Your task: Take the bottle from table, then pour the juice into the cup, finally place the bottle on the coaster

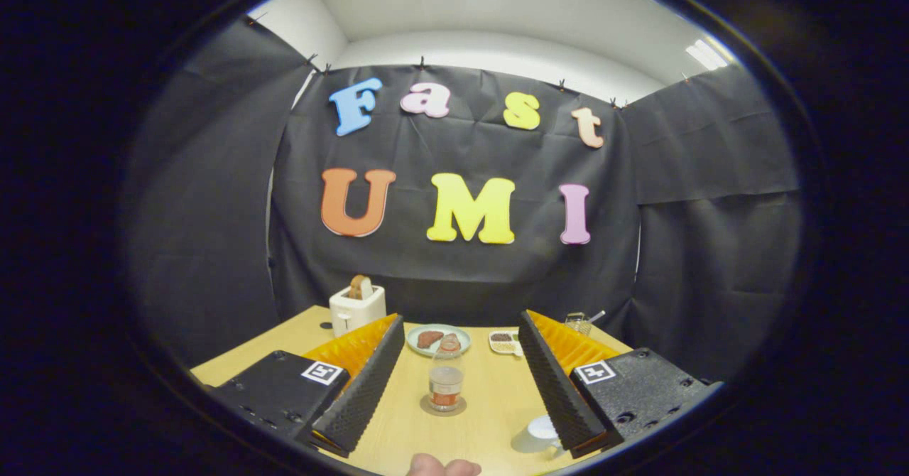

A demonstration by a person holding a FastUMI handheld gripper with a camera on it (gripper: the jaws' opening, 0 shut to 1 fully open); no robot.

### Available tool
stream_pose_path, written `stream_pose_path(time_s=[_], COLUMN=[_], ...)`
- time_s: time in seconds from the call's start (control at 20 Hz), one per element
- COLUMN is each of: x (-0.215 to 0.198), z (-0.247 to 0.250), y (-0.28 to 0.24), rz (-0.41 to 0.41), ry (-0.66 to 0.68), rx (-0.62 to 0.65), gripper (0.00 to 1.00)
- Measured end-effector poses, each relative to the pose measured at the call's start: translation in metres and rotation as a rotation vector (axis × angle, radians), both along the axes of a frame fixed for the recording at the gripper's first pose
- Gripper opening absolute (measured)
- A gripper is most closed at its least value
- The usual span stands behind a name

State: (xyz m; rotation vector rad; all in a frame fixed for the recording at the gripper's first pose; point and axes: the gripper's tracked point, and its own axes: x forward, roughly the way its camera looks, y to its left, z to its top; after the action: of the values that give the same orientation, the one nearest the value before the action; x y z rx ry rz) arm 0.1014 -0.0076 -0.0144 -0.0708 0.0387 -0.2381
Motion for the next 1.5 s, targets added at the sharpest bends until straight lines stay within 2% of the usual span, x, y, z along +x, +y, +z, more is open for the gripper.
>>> stream_pose_path(time_s=[0.15, 0.3, 0.55, 0.8, 0.95, 1.5], x=[-0.052, -0.089, -0.134, -0.149, -0.146, -0.133], z=[0.037, 0.054, 0.045, 0.035, 0.033, 0.025], y=[-0.001, -0.005, -0.011, -0.016, -0.017, -0.009], rz=[0.002, 0.012, 0.024, 0.039, 0.061, 0.077], ry=[-0.029, -0.057, -0.054, -0.05, -0.062, -0.044], rx=[0.007, 0.029, 0.06, 0.061, 0.09, 0.072], gripper=[1.0, 1.0, 1.0, 1.0, 1.0, 1.0])
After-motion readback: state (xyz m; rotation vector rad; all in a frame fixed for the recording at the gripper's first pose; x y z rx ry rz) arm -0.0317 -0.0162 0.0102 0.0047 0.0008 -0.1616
